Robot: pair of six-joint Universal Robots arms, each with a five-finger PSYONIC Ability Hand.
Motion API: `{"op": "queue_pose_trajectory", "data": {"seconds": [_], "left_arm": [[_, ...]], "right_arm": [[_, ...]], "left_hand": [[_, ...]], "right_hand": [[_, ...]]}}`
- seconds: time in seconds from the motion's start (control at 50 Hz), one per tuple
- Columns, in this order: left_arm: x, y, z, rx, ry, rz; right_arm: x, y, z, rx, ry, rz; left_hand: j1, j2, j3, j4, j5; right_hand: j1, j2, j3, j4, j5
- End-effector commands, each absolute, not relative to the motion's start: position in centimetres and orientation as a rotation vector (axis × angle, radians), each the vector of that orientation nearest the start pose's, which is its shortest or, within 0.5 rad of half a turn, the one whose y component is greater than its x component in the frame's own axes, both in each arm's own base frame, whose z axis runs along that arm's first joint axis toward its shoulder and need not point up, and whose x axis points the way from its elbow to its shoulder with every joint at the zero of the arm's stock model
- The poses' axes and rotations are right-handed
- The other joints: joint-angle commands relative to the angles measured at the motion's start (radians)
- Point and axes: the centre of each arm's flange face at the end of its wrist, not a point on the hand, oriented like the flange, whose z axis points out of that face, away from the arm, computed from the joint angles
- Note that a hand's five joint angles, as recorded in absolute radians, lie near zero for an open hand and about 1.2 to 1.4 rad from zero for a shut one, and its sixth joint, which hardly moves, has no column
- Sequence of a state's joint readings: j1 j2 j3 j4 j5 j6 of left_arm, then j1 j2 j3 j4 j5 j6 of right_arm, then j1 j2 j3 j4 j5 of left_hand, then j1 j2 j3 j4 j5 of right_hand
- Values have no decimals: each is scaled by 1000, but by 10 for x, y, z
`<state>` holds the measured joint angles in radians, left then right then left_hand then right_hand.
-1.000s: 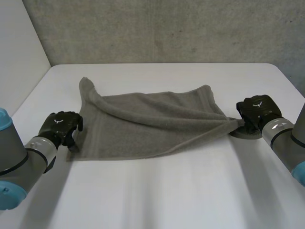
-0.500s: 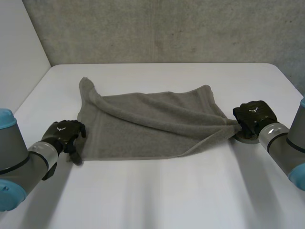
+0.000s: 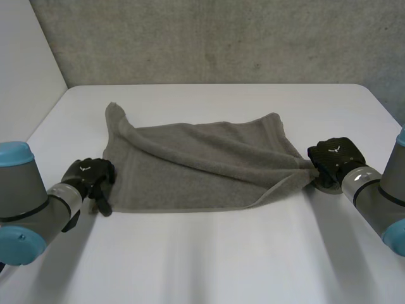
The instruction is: Fold the towel.
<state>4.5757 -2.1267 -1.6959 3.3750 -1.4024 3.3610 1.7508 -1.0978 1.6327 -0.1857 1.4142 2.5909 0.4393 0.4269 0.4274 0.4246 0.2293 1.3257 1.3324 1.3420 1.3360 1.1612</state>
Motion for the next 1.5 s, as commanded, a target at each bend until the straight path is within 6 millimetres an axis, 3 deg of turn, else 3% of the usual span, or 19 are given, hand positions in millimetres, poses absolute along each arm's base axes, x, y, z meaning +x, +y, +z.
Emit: {"op": "queue_pose_trajectory", "data": {"seconds": [0.02, 0.24, 0.38, 0.56, 0.6, 0.72, 0.82, 0.84, 0.88, 0.9, 0.98, 1.06, 1.14, 1.22, 1.28, 1.32, 1.34, 1.38, 1.5], "left_arm": [[-192, -320, 108, 627, 2657, -1743], [-193, -327, 110, 627, 2642, -1763], [-193, -331, 111, 622, 2634, -1775], [-193, -332, 117, 621, 2620, -1795], [-193, -331, 119, 619, 2616, -1801], [-191, -332, 134, 603, 2575, -1851], [-180, -336, 169, 535, 2480, -1962], [-180, -336, 169, 535, 2480, -1962], [-176, -334, 206, 513, 2375, -2071], [-176, -334, 206, 513, 2374, -2072], [-173, -319, 272, 460, 2190, -2279], [-169, -298, 326, 389, 2087, -2426], [-166, -286, 350, 360, 2062, -2473], [-168, -281, 365, 357, 2057, -2499], [-169, -282, 367, 359, 2052, -2504], [-169, -285, 364, 359, 2062, -2497], [-170, -297, 350, 361, 2115, -2456], [-173, -324, 327, 357, 2182, -2399], [-182, -364, 295, 363, 2272, -2326]], "right_arm": [[206, -318, 148, -1080, 2415, -1848], [206, -316, 145, -1085, 2420, -1836], [206, -317, 145, -1089, 2417, -1841], [206, -317, 145, -1093, 2417, -1842], [205, -317, 145, -1092, 2419, -1842], [206, -317, 148, -1097, 2409, -1853], [205, -321, 172, -1067, 2375, -1934], [205, -320, 189, -1060, 2339, -1995], [205, -317, 212, -1051, 2295, -2064], [204, -311, 238, -1045, 2252, -2125], [199, -294, 299, -1025, 2175, -2231], [198, -283, 331, -1031, 2124, -2267], [199, -265, 379, -1044, 2013, -2345], [203, -259, 398, -1063, 1957, -2368], [204, -262, 402, -1076, 1947, -2365], [208, -282, 387, -1096, 1991, -2309], [208, -283, 387, -1096, 1992, -2309], [217, -308, 370, -1121, 2017, -2256], [240, -332, 354, -1206, 1989, -2243]], "left_hand": [[3, 16, 15, 18, 39], [56, 68, 68, 71, 92], [502, 514, 514, 516, 537], [740, 753, 752, 755, 776], [942, 954, 954, 956, 977], [957, 969, 969, 972, 992], [957, 969, 969, 972, 992], [957, 969, 969, 972, 992], [957, 969, 969, 972, 992], [957, 969, 969, 972, 992], [957, 969, 969, 972, 992], [957, 969, 969, 972, 992], [957, 969, 969, 972, 992], [957, 969, 969, 972, 992], [957, 969, 969, 972, 992], [957, 969, 969, 972, 992], [957, 969, 969, 972, 992], [957, 969, 969, 972, 992], [957, 969, 969, 972, 992]], "right_hand": [[71, 64, 54, 60, 61], [71, 64, 54, 60, 61], [71, 64, 54, 60, 61], [71, 64, 54, 60, 61], [71, 64, 54, 60, 61], [71, 64, 54, 60, 61], [71, 64, 54, 60, 61], [71, 64, 54, 60, 61], [71, 64, 54, 60, 61], [71, 64, 54, 60, 61], [71, 64, 54, 60, 61], [71, 64, 54, 60, 61], [71, 64, 54, 60, 61], [71, 64, 54, 60, 61], [71, 64, 54, 60, 61], [71, 64, 54, 60, 61], [71, 64, 54, 60, 61], [71, 64, 54, 60, 61], [71, 64, 54, 60, 61]]}}
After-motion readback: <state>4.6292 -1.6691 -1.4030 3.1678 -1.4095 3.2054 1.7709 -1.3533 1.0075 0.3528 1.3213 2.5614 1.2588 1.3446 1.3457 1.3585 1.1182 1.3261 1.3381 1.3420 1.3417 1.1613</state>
